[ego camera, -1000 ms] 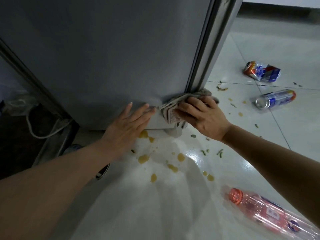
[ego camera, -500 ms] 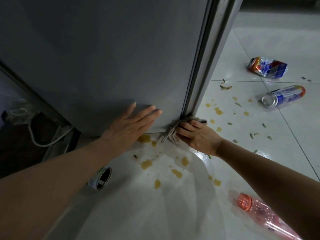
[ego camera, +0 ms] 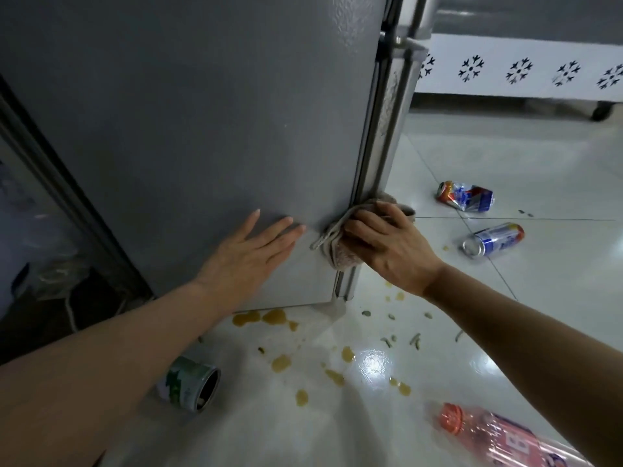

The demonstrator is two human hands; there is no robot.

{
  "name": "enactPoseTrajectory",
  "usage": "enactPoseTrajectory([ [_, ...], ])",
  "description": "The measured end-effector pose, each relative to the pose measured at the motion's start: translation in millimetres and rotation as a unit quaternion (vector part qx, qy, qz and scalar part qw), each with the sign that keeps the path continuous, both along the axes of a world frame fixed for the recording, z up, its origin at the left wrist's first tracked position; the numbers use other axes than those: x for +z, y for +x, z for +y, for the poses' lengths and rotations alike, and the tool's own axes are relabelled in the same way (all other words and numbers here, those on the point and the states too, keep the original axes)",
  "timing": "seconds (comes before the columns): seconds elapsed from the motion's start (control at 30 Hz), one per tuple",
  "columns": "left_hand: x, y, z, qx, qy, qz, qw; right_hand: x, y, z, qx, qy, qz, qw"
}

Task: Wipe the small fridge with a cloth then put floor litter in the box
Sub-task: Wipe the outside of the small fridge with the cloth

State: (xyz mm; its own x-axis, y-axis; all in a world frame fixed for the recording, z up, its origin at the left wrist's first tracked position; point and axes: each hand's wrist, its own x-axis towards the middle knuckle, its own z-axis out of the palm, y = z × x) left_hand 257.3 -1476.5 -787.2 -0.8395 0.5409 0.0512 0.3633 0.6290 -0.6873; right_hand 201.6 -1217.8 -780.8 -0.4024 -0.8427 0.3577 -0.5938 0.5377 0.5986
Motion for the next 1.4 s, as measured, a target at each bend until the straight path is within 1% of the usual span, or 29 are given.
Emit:
enactPoseTrajectory([
  [0.1, 17.2, 3.0, 5.6, 0.031, 0.044, -0.004, 0.999, 18.3, 19.8, -10.0, -0.048, -0.093, -0.034, 0.994],
  [0.17, 33.8, 3.8, 12.4, 0.045, 0.080, -0.002, 0.996, 29.4, 34.1, -14.2, -0.071, -0.190, -0.057, 0.977],
  [0.2, 43.3, 4.5, 15.9, 0.044, 0.094, 0.005, 0.995, 35.4, 39.9, -14.5, -0.077, -0.248, -0.066, 0.963],
  [0.27, 64.5, 6.0, 21.5, 0.029, 0.137, 0.044, 0.989, 49.8, 50.3, -13.9, -0.077, -0.352, -0.093, 0.928],
  [0.37, 98.6, 8.2, 29.8, 0.004, 0.186, 0.110, 0.977, 80.2, 63.2, -10.8, -0.060, -0.464, -0.128, 0.875],
  [0.47, 135.1, 10.3, 39.6, -0.015, 0.210, 0.166, 0.963, 117.0, 71.0, -10.7, -0.055, -0.565, -0.116, 0.815],
  [0.53, 157.6, 10.2, 45.0, -0.038, 0.252, 0.195, 0.947, 143.5, 72.2, -14.2, -0.050, -0.624, -0.097, 0.774],
  [0.7, 214.9, 6.6, 54.3, -0.043, 0.294, 0.225, 0.928, 216.7, 56.9, -21.8, -0.034, -0.727, -0.085, 0.680],
  [0.8, 248.1, 3.5, 55.3, -0.032, 0.298, 0.238, 0.924, 264.6, 42.6, -28.0, -0.024, -0.761, -0.083, 0.643],
  [0.93, 287.6, -7.9, 57.3, -0.041, 0.315, 0.252, 0.914, 314.0, 21.7, -37.5, -0.012, -0.781, -0.087, 0.618],
  [1.07, 322.9, -16.7, 64.9, -0.055, 0.336, 0.259, 0.904, 340.0, 5.3, -49.9, -0.023, -0.789, -0.121, 0.601],
  [1.23, 343.0, -25.9, 68.5, -0.066, 0.340, 0.260, 0.901, 334.3, 3.2, -57.1, 0.032, -0.762, -0.172, 0.624],
  [1.3, 346.5, -30.4, 68.6, -0.064, 0.333, 0.260, 0.904, 328.0, 4.4, -51.9, 0.021, -0.743, -0.184, 0.643],
  [1.37, 348.6, -34.8, 68.3, -0.060, 0.332, 0.261, 0.904, 325.7, 2.7, -48.0, -0.008, -0.726, -0.158, 0.669],
  [1.4, 348.7, -37.0, 68.3, -0.058, 0.334, 0.262, 0.903, 327.5, 0.4, -48.0, -0.021, -0.727, -0.134, 0.673],
])
